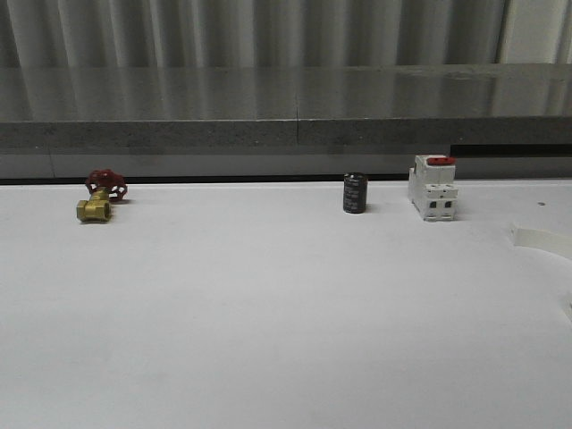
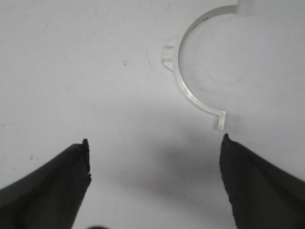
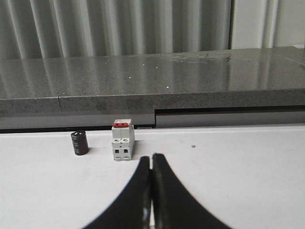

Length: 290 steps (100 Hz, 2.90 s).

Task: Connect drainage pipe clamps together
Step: 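Lower the left gripper and grasp the clamp half's end tab, then lift the clamp half and set it down upright on the table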

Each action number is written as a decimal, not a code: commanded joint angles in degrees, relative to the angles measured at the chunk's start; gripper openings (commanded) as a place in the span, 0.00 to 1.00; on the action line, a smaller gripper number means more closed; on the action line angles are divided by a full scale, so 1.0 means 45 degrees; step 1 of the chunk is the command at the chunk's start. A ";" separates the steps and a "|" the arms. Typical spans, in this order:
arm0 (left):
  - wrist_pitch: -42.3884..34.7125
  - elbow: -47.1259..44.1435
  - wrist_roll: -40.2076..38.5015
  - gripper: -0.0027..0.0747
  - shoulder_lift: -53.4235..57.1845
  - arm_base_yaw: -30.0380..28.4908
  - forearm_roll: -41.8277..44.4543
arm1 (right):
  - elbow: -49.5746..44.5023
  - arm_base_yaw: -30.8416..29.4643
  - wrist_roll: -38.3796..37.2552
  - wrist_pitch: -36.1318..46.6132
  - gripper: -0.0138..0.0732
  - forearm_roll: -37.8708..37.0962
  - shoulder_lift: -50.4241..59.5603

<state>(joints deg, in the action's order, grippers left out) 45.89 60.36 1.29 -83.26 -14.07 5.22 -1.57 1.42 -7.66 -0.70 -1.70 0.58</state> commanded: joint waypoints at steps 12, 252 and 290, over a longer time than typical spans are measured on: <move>-0.0611 0.1893 0.1020 0.74 -0.2081 -0.0062 -0.0345 | 0.0192 -0.0077 0.0122 0.0967 0.08 -0.0018 0.0254; 0.0815 0.4375 0.1753 0.09 -0.4181 0.2416 -0.3600 | 0.0192 -0.0077 0.0122 0.0967 0.08 -0.0018 0.0254; -0.0238 0.4375 -0.0602 0.09 -0.4633 0.6368 -0.3389 | 0.0192 -0.0077 0.0122 0.0967 0.08 -0.0018 0.0254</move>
<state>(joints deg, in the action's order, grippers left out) 47.69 78.60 1.60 -106.01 11.16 -9.73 -1.57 1.42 -7.66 -0.70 -1.70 0.68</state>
